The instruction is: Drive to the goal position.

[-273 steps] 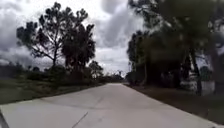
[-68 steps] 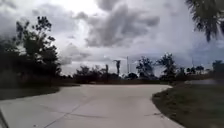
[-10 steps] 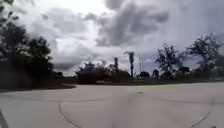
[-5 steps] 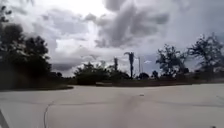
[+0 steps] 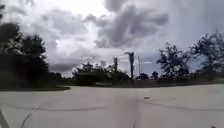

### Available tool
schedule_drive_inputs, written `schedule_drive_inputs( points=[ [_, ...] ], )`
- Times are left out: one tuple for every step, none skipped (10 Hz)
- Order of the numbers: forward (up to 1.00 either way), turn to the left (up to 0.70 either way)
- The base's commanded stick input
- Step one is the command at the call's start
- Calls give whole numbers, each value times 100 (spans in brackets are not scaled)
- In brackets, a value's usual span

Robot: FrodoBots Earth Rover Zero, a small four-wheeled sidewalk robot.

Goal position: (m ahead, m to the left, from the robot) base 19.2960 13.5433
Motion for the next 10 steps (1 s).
schedule_drive_inputs(
  points=[
    [85, 0],
    [85, 0],
    [85, 0],
    [85, 0],
    [85, 13],
    [85, 31],
    [85, 34],
    [85, 34],
    [85, 20],
    [85, 0]
  ],
)
